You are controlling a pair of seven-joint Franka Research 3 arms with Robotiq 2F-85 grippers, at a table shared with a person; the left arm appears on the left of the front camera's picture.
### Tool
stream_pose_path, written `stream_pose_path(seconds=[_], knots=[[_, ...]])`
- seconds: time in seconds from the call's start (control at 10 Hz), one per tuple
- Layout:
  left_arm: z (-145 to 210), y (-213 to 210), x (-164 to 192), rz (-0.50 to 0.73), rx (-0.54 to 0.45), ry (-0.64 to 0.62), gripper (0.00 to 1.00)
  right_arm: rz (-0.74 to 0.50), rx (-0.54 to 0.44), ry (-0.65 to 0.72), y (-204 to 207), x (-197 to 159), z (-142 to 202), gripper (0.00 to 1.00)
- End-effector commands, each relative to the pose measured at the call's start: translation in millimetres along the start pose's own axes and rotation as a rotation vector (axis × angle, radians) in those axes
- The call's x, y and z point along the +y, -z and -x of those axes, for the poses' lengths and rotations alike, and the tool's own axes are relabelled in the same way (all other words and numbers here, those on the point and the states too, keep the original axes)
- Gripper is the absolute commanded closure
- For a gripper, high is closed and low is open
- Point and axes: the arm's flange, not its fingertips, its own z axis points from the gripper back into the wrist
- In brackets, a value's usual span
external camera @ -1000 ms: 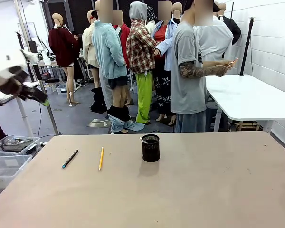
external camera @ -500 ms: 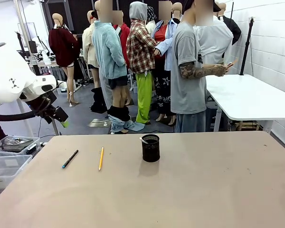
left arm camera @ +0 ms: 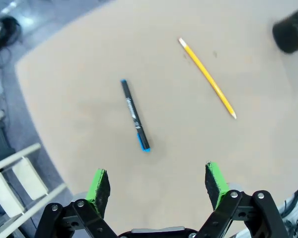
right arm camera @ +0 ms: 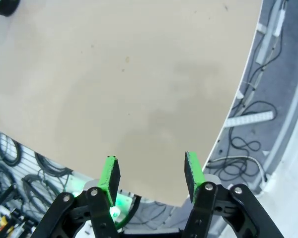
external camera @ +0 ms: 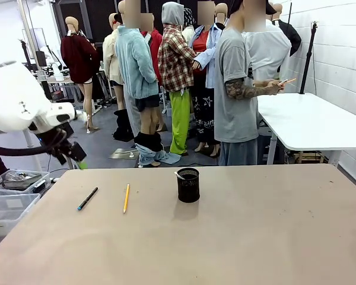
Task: Place the pens into the pen holder.
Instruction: Pick up a writing instrument from the table and place it into the Pen holder.
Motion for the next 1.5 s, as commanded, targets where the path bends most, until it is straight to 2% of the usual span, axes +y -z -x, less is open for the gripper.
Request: stream_pose_path(seconds=[0.0,0.3,0.6,0.8,1.2,1.4], knots=[[-34.1,22.0,25.8,0.106,0.108,0.009,0.0,0.012,-0.007,-0.003,3.6,-0.6,0.9,0.34],[-52.6,79.0,46.9,0.141,0.233,-0.043,0.0,0.012,-0.007,-0.003,3.6,-0.6,0.9,0.34],[-57.5,118.4,48.6,0.18,0.312,-0.043,0.0,0.012,-0.007,-0.003,3.6,-0.6,0.9,0.34],[-57.7,130.6,48.1,0.187,0.331,-0.05,0.0,0.012,-0.007,-0.003,3.6,-0.6,0.9,0.34],[-51.0,147.0,47.3,0.113,0.394,-0.067,0.0,0.012,-0.007,-0.003,3.6,-0.6,0.9,0.34],[-52.3,152.3,39.4,0.098,0.373,-0.067,0.0,0.012,-0.007,-0.003,3.6,-0.6,0.9,0.34]])
